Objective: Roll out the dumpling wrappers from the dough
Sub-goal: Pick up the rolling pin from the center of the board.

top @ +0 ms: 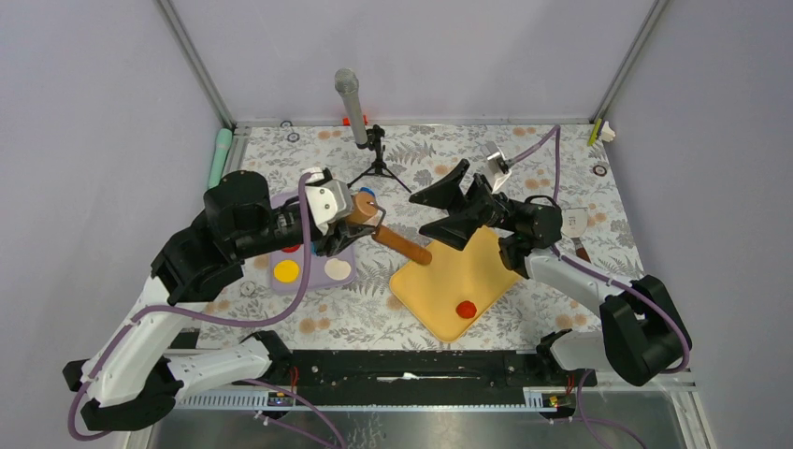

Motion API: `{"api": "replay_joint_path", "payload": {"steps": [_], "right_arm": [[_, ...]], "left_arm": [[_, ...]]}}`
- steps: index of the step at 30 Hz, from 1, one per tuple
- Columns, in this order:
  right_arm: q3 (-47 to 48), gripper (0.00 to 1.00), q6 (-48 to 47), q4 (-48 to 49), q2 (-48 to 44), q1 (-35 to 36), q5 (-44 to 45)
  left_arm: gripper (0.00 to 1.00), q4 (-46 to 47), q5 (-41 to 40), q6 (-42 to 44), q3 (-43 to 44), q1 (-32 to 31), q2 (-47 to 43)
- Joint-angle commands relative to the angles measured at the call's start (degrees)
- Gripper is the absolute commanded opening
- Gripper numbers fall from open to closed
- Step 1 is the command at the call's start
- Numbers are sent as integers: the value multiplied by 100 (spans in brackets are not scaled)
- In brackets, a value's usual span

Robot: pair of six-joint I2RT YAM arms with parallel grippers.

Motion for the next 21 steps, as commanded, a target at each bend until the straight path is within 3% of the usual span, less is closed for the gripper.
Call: {"api": "replay_joint_path", "payload": {"steps": [1,21], "right_arm": [[297,100,64,1253,58,110,-94],[-8,96,-154,1249,56,482,-43]], "left_arm": [[0,416,224,23,314,-15,53],[0,412,255,-186,551,28,312]]}}
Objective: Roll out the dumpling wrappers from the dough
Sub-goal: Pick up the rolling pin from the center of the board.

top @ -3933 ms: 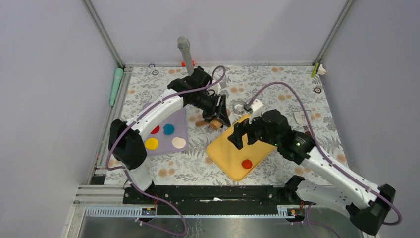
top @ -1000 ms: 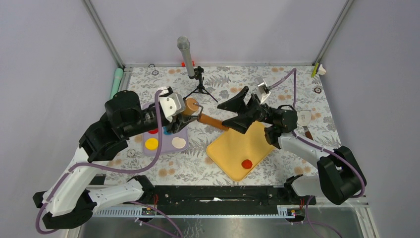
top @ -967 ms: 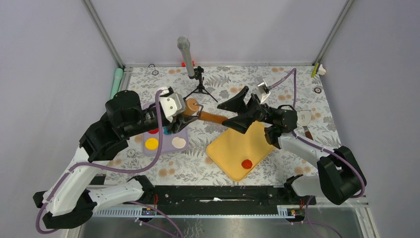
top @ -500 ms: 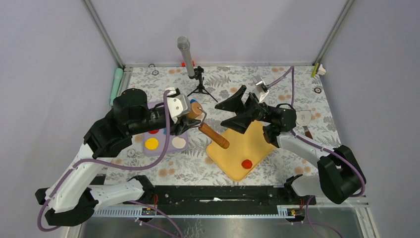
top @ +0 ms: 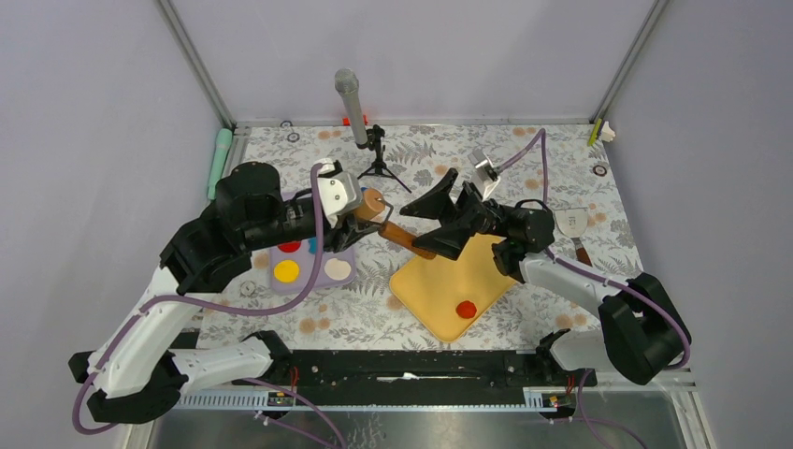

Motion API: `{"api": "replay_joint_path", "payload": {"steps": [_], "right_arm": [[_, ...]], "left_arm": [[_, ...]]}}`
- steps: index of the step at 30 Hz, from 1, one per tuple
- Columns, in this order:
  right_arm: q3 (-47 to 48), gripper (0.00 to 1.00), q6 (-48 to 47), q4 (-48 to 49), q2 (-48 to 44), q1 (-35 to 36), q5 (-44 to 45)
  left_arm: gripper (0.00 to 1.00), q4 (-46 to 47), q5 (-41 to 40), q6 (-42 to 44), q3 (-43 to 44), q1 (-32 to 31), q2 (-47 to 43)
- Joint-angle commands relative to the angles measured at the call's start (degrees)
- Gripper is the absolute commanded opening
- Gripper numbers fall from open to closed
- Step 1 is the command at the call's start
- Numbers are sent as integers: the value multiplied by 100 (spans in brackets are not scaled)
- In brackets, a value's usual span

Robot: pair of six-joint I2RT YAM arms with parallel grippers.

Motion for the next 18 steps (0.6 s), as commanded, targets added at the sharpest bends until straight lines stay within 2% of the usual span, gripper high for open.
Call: {"api": "replay_joint_path", "payload": {"steps": [1,5,13,18], "right_arm": [[2,95,-145,1247,21,80,-21],[-9,91,-136,1246,59,94,-75],[-28,94,-119,1246,77,126,-275],[14,86,-21,1247,177,174,-299]], "left_arm": [[0,513,147,-87,353,34,7],[0,564,150,-133,346,60,7],[0,656,63,-207,312,136,41],[0,725,99,-232,293,159,17]]}}
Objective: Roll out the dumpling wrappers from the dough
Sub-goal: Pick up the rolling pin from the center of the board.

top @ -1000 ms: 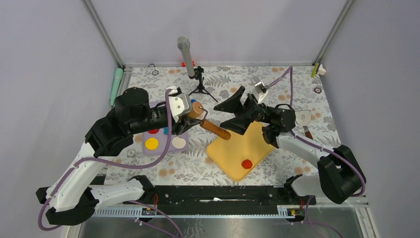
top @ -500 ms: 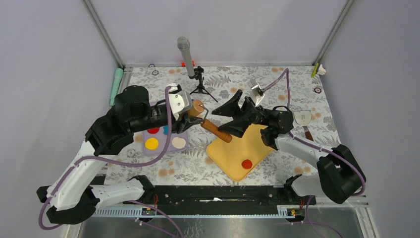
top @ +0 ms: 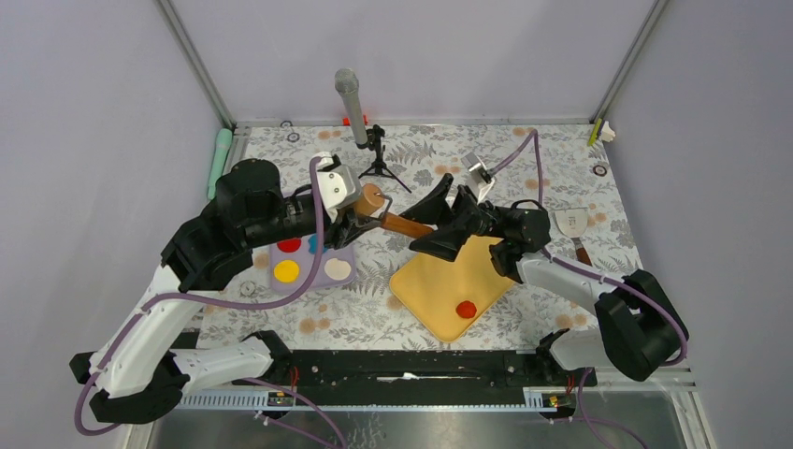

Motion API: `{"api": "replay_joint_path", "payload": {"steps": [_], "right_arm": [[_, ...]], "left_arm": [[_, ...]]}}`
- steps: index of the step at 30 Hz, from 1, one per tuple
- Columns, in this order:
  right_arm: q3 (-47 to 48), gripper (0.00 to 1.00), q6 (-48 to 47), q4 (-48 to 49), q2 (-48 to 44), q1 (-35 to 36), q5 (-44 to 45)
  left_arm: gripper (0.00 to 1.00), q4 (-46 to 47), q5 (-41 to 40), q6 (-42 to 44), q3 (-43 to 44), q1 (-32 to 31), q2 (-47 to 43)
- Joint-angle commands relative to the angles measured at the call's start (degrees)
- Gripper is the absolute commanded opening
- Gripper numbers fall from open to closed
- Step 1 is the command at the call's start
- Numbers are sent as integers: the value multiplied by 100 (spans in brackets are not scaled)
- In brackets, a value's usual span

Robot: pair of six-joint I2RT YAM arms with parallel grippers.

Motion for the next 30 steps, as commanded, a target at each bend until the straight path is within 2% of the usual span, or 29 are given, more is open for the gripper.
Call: {"api": "replay_joint_path", "payload": {"steps": [1,5,8,12,13,14,15,16,17,21,25,30], "right_arm": [[66,85,13,1244,97,117,-146],[77,77,13,1245,130,127,-103],[68,64,3,1244,125,129,5],[59,24,-11,1244,101,128,124],[59,9,-18,1244,86,129,91],[66,0,18,1238,76,128,74],[64,0,100,1210,59,123,61],[80,0,174,1127,32,112,4],[127,0,219,925,7,99,-77],[388,0,50,-278,-206,94,-519],[574,0,-871,-1875,-644,90,-673],[859,0,-1966,-3743,-1027,92,15]], "left_arm": [[0,691,96,-71,241,41,-50],[0,699,93,-82,199,51,-62],[0,668,60,-67,160,51,-71],[0,615,-311,-218,51,59,-115],[17,566,-395,-287,48,60,-122],[43,472,-420,-324,56,72,-124],[70,361,-341,-321,82,92,-125],[90,251,-252,-324,103,108,-137],[98,176,-144,-346,105,119,-153],[99,28,148,-475,91,255,-221],[99,-183,329,-684,214,528,-94],[99,-671,1230,-1060,570,1272,400]]}}
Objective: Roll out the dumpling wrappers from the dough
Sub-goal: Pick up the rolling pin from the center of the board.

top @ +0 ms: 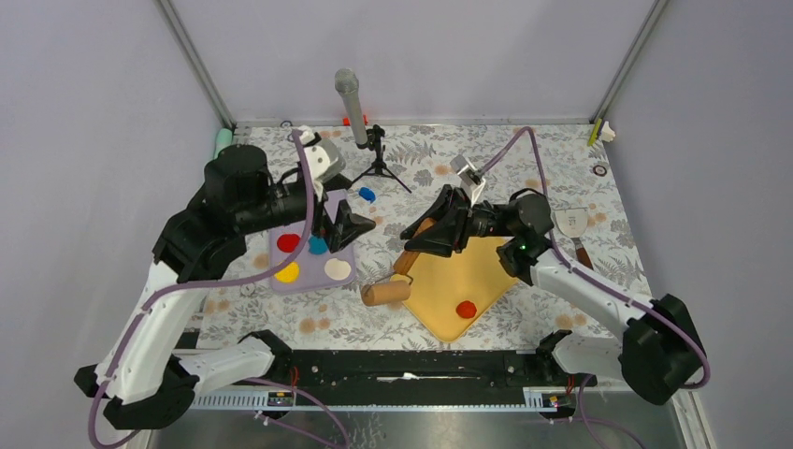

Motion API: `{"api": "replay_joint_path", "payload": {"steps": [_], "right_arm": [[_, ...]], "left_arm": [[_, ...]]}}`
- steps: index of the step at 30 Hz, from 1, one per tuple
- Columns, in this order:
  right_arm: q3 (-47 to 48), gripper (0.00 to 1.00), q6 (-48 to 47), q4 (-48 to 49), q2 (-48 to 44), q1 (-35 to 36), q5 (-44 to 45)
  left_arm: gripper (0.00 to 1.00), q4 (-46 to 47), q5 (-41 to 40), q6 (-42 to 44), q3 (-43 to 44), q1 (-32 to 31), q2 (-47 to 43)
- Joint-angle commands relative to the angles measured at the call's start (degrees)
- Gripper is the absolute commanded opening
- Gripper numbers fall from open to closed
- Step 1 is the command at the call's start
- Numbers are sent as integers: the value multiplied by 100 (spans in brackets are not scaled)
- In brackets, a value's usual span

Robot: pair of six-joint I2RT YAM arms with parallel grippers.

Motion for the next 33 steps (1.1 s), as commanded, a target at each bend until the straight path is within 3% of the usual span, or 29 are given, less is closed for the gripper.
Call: {"api": "replay_joint_path", "payload": {"steps": [1,5,11,14,19,22,25,27,33], "right_arm": [[639,0,-1191,-1893,-385,-15,763],[863,0,-1554,-3031,-241,-28,1637],[906,0,-534,-3297,-15,-76,3416],[1059,0,286,-3788,110,-253,4288],[1314,0,1108,-4405,295,-406,5121],[1201,0,1578,-4614,175,-490,5611],[614,0,2622,-4120,-3,-707,5841],[257,0,3150,-3671,-75,-759,5871],[285,0,3368,-3651,-79,-780,5798]], "left_arm": [[99,-190,974,-470,304,563,384],[99,336,1260,-903,-13,878,505],[99,1299,1259,-2032,-606,1567,526],[99,1761,1150,-3050,-1001,2347,493],[99,3401,2418,-5054,-2360,3093,471],[99,5454,2662,-6411,-3475,3098,243],[99,6900,2640,-7497,-4372,3043,108],[99,7184,2604,-7719,-4641,2934,116],[99,7558,2506,-7811,-4870,2514,434]]}}
